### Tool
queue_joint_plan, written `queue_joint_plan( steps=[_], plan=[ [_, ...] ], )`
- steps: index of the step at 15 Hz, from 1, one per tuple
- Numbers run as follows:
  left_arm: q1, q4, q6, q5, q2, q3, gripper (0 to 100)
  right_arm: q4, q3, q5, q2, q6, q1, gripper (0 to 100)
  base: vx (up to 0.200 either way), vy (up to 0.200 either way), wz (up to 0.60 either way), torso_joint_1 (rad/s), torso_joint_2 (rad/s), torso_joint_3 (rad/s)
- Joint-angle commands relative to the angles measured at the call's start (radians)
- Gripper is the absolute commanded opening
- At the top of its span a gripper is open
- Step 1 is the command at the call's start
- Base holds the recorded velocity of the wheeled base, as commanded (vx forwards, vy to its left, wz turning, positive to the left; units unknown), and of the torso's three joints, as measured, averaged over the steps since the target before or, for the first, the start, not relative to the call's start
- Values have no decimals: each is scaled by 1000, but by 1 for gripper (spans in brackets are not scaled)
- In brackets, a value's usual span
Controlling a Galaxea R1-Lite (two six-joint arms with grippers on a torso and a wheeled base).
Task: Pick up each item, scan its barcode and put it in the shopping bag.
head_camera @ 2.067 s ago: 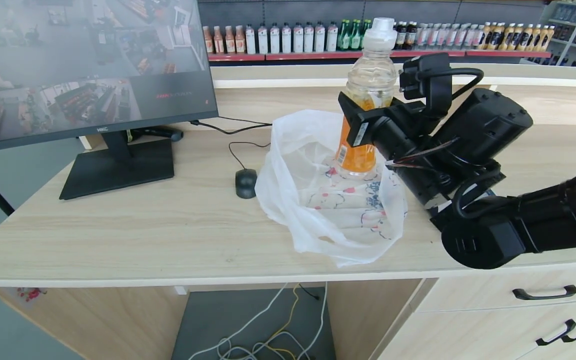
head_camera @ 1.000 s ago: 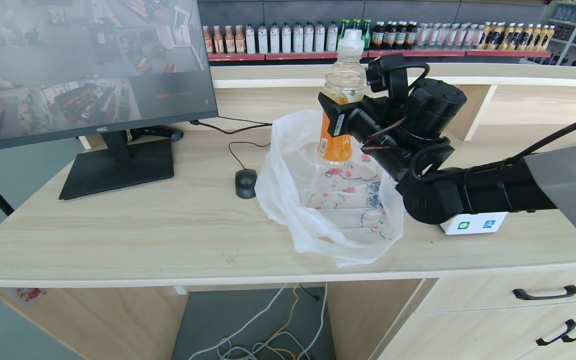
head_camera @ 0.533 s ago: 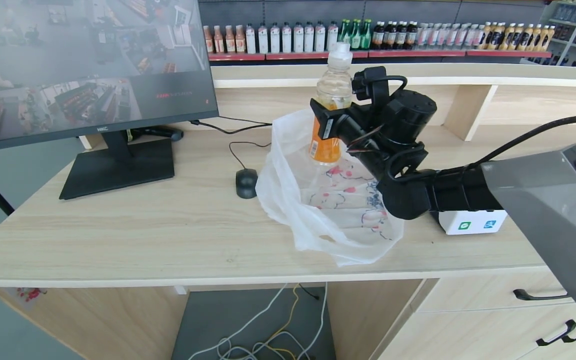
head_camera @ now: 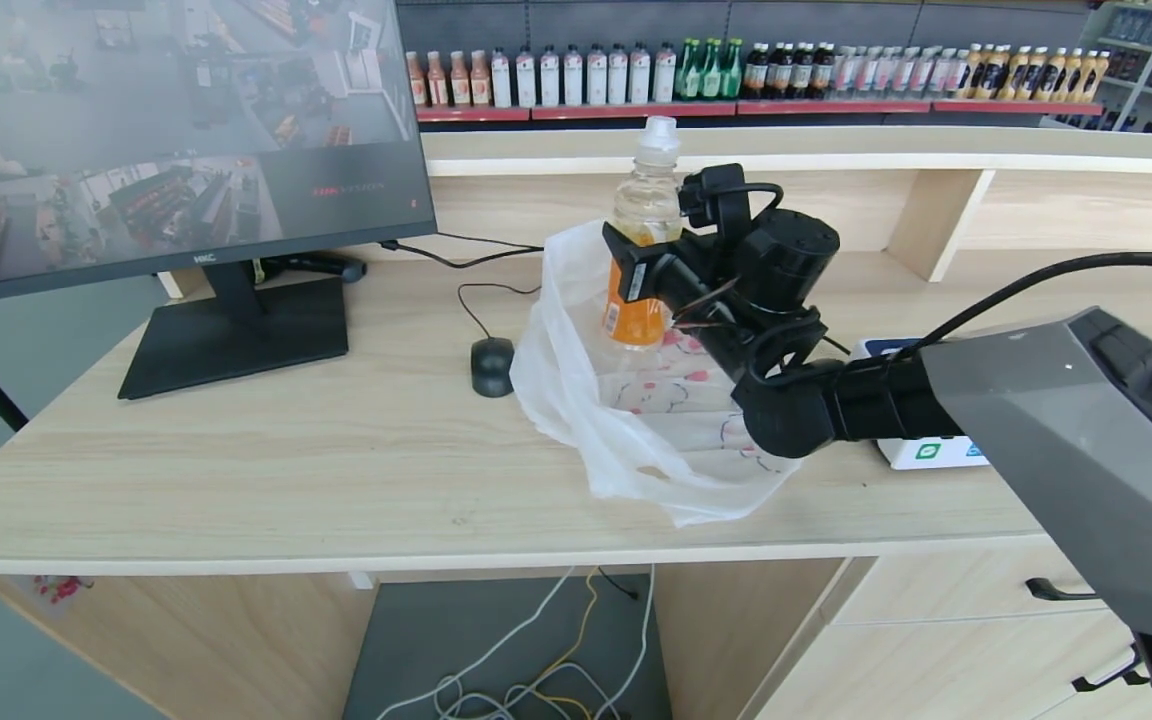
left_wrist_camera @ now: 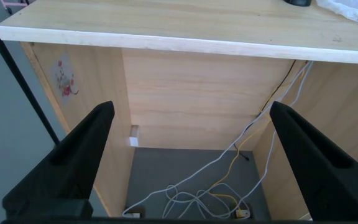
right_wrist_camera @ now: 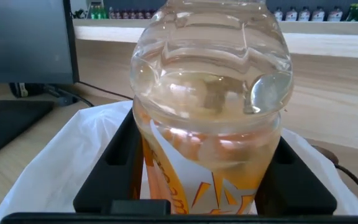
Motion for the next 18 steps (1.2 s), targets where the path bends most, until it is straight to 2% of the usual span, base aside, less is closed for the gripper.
queue_joint_plan(
  steps=[1, 3, 5, 8, 14, 18],
  plan=[
    [1, 0, 1, 0, 0, 0, 100, -16, 32, 1, 0, 0, 3, 0, 0, 0, 0, 0, 0, 0],
    [1, 0, 1, 0, 0, 0, 100, -56, 69, 0, 0, 0, 8, 0, 0, 0, 0, 0, 0, 0],
    [1, 0, 1, 0, 0, 0, 100, -145, 165, -2, -14, -2, 16, 0, 0, 0, 0, 0, 0, 0],
    [1, 0, -1, 0, 0, 0, 100, -183, 247, -3, -42, -3, 22, 0, 0, 0, 0, 0, 0, 0],
    [1, 0, 1, 0, 0, 0, 100, -177, 251, 9, -39, -3, 22, 0, 0, 0, 0, 0, 0, 0],
    [1, 0, -1, 0, 0, 0, 100, -113, 236, 14, -39, -2, 20, 0, 0, 0, 0, 0, 0, 0]
  ],
)
